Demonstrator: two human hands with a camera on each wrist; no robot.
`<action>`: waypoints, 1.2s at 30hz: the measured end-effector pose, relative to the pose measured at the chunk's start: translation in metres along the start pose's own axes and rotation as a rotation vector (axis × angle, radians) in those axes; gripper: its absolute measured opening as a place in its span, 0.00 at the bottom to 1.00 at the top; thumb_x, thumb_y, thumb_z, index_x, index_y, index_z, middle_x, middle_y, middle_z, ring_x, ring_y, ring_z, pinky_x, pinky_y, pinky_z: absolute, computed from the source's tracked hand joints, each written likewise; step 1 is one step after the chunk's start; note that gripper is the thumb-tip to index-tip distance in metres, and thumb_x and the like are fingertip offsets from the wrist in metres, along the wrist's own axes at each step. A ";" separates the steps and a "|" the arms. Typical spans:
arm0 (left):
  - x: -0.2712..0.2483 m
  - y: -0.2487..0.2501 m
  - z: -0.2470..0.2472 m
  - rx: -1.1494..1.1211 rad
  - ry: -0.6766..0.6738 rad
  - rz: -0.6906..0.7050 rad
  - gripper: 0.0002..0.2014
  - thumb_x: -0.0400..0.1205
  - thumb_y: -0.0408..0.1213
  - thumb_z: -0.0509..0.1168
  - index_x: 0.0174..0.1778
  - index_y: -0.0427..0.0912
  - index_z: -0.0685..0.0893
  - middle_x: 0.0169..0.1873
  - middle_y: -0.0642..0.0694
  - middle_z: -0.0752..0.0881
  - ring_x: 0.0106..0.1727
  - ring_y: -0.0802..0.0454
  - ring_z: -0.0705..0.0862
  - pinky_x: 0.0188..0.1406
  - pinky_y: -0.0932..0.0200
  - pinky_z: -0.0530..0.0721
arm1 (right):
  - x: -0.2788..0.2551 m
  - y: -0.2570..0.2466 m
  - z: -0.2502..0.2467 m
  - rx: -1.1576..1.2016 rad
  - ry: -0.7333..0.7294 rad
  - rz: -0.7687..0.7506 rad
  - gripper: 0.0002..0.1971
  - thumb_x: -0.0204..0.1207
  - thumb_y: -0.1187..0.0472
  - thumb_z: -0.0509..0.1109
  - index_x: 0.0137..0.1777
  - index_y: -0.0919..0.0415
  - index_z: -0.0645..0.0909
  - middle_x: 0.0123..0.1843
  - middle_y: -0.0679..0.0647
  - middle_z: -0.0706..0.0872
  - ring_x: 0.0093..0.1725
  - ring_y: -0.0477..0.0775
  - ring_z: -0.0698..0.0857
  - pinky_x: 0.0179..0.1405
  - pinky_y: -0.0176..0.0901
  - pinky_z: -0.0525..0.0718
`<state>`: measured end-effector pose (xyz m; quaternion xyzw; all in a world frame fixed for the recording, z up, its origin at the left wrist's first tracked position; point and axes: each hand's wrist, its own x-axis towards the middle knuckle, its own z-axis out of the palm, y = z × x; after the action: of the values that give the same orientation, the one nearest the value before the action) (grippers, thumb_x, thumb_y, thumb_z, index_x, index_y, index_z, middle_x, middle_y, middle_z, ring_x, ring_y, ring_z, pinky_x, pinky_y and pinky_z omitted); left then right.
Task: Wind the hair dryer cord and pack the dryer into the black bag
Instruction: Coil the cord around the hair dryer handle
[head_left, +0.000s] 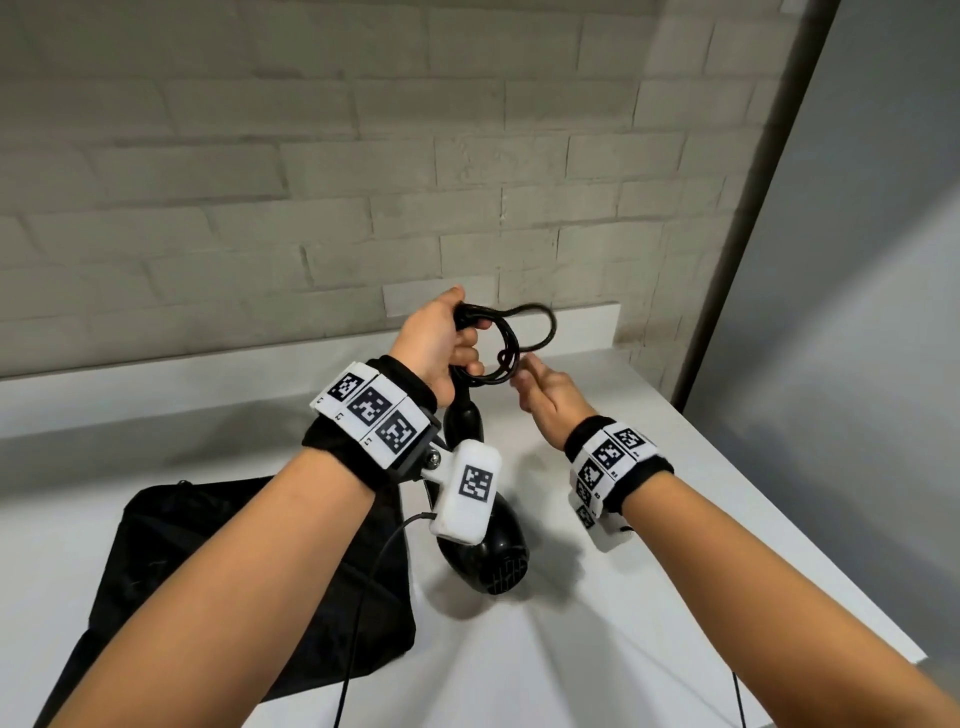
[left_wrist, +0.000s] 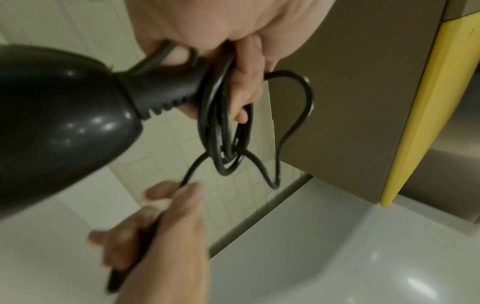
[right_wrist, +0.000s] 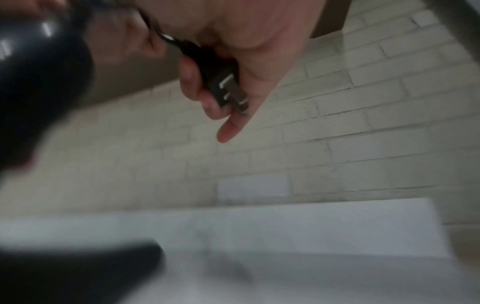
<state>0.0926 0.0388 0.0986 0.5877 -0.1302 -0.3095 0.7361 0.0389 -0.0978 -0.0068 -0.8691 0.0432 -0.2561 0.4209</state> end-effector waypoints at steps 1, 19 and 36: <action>-0.001 0.002 -0.001 -0.005 -0.004 -0.010 0.24 0.86 0.48 0.48 0.30 0.37 0.74 0.07 0.55 0.61 0.07 0.59 0.55 0.13 0.74 0.61 | -0.003 0.005 -0.002 -0.093 -0.040 0.043 0.21 0.75 0.46 0.45 0.40 0.61 0.72 0.29 0.49 0.74 0.30 0.49 0.73 0.39 0.41 0.71; -0.016 0.006 0.005 0.061 -0.085 0.073 0.14 0.82 0.37 0.56 0.30 0.44 0.67 0.08 0.57 0.57 0.09 0.60 0.53 0.12 0.72 0.56 | -0.008 0.038 -0.008 -0.247 -0.120 0.510 0.22 0.82 0.51 0.54 0.49 0.71 0.80 0.39 0.59 0.83 0.38 0.57 0.82 0.44 0.42 0.77; 0.000 -0.006 -0.001 0.057 -0.023 0.161 0.15 0.82 0.27 0.53 0.29 0.43 0.65 0.07 0.58 0.59 0.08 0.62 0.55 0.11 0.74 0.57 | 0.012 -0.021 -0.007 0.394 -0.160 0.259 0.14 0.79 0.72 0.58 0.37 0.57 0.79 0.26 0.40 0.87 0.29 0.35 0.85 0.39 0.30 0.79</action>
<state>0.0913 0.0394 0.0929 0.5923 -0.1943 -0.2520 0.7402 0.0432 -0.0927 0.0178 -0.7749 0.0700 -0.1339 0.6137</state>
